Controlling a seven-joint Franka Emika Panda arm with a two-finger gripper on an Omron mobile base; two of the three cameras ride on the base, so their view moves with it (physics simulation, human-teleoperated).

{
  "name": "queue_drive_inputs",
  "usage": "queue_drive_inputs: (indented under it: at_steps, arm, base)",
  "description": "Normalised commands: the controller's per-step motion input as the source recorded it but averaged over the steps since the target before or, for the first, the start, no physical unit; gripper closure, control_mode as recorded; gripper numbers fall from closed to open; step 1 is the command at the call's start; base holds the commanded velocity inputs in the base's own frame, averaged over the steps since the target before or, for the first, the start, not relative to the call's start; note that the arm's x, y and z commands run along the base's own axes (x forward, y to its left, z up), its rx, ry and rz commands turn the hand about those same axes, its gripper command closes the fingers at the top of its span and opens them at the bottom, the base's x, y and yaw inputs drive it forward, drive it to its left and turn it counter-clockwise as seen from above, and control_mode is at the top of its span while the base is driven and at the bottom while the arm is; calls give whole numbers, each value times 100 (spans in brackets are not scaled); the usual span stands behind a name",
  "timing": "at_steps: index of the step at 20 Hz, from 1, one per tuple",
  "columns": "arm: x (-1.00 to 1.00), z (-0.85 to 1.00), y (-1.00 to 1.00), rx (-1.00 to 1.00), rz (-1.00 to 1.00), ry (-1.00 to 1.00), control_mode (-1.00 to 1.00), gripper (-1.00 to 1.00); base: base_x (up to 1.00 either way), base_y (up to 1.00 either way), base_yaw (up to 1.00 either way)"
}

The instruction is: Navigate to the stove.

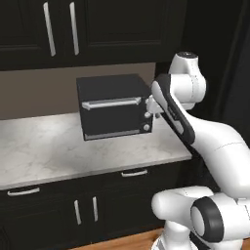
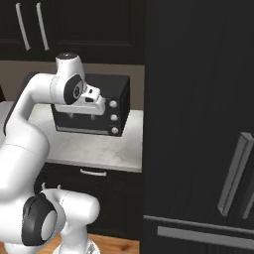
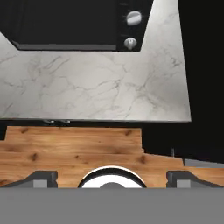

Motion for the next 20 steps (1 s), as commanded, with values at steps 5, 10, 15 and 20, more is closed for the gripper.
queue_drive_inputs:
  at_steps: [5, 10, 15, 20]
  arm:
    - [0, 0, 0, 0, 0, 0, 100, -100]
    - [0, 0, 0, 0, 0, 0, 100, -100]
    - [0, 0, 0, 0, 0, 0, 100, -100]
    - [0, 0, 0, 0, 0, 0, 100, -100]
  base:
    - [-24, -12, -35]
    - [0, -44, -62]
    - [0, -54, -62]
    - [0, -52, -64]
